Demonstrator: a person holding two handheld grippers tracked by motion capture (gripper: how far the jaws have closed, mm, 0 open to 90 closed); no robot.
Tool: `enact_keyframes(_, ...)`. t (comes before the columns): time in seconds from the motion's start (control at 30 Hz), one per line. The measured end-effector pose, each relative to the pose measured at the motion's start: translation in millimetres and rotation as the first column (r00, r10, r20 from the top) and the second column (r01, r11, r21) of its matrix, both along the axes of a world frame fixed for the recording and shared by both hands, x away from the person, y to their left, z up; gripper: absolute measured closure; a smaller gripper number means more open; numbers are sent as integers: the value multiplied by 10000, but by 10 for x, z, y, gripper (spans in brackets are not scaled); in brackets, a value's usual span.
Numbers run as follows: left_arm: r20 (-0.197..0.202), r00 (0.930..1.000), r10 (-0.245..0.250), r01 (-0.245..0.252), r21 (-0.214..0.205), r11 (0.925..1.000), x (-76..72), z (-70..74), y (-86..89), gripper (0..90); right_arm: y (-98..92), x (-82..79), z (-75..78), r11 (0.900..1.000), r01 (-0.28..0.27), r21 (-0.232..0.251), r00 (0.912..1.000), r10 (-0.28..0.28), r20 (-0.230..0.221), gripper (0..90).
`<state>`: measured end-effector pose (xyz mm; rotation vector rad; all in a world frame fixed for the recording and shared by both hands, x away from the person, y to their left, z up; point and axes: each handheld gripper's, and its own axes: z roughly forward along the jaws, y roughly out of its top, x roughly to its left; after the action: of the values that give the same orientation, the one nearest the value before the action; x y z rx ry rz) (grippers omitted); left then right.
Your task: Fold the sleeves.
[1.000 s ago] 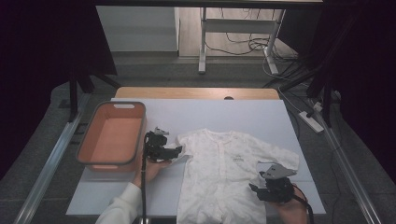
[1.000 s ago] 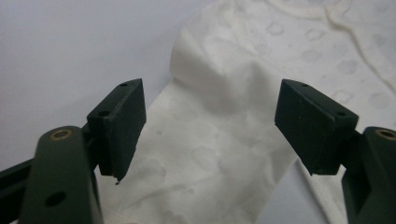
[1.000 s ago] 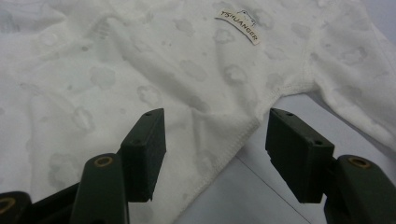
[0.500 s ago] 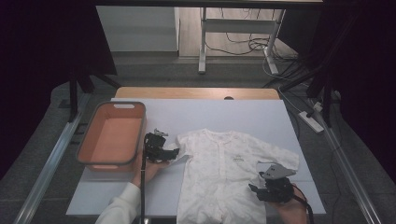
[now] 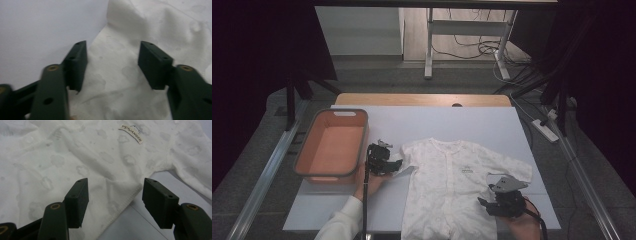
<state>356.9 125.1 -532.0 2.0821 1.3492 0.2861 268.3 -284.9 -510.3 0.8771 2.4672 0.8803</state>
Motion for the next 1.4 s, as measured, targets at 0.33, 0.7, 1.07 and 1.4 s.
enact_keyframes(0.33,-6,9990,-457,457,-299,9985,-25,33,-12,881,13,-5,-1,10000,-50,-54,10000,49,-37,384)
enact_keyframes(0.7,1035,9920,-724,815,-864,9929,-149,389,-61,883,6,-8,8,10000,-35,-33,10000,36,8,383)
enact_keyframes(1.07,1576,9867,-386,616,-1439,9877,-189,586,75,882,-15,-10,25,10000,74,56,9998,-75,174,382)
enact_keyframes(1.4,1665,9854,-351,617,-1574,9856,-192,620,121,880,-8,-11,20,10000,56,48,9999,-57,156,380)
